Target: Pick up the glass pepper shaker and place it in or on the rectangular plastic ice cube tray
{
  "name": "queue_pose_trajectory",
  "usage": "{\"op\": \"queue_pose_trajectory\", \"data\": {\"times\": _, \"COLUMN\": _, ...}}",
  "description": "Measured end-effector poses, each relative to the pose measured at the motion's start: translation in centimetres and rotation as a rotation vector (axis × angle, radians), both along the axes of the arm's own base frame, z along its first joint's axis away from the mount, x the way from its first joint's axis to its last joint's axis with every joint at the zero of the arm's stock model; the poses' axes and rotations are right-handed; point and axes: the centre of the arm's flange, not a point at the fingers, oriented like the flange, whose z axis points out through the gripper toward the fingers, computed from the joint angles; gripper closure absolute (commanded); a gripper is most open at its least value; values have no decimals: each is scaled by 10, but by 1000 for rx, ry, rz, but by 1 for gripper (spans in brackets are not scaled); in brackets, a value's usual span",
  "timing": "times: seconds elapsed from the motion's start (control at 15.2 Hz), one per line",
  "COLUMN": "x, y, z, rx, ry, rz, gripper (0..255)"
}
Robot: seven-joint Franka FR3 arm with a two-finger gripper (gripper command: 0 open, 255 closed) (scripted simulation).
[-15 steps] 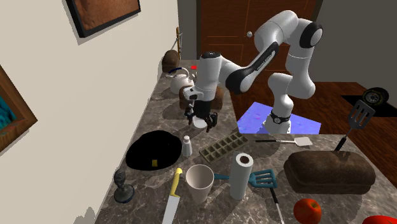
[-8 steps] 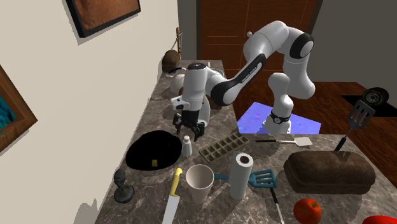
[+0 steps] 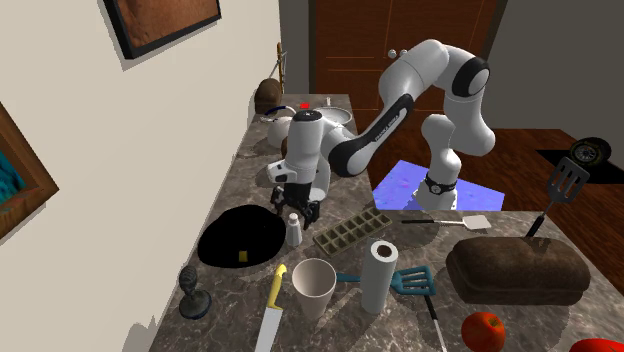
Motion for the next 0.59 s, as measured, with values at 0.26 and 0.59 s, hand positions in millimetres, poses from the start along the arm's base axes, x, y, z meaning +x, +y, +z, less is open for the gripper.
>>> {"op": "queue_pose_trajectory", "data": {"times": 0.26, "x": 0, "y": 0, "z": -1, "rx": 0, "ry": 0, "rz": 0, "gripper": 255}}
{"op": "queue_pose_trajectory", "data": {"times": 0.59, "x": 0, "y": 0, "z": -1, "rx": 0, "ry": -1, "rz": 0, "gripper": 255}}
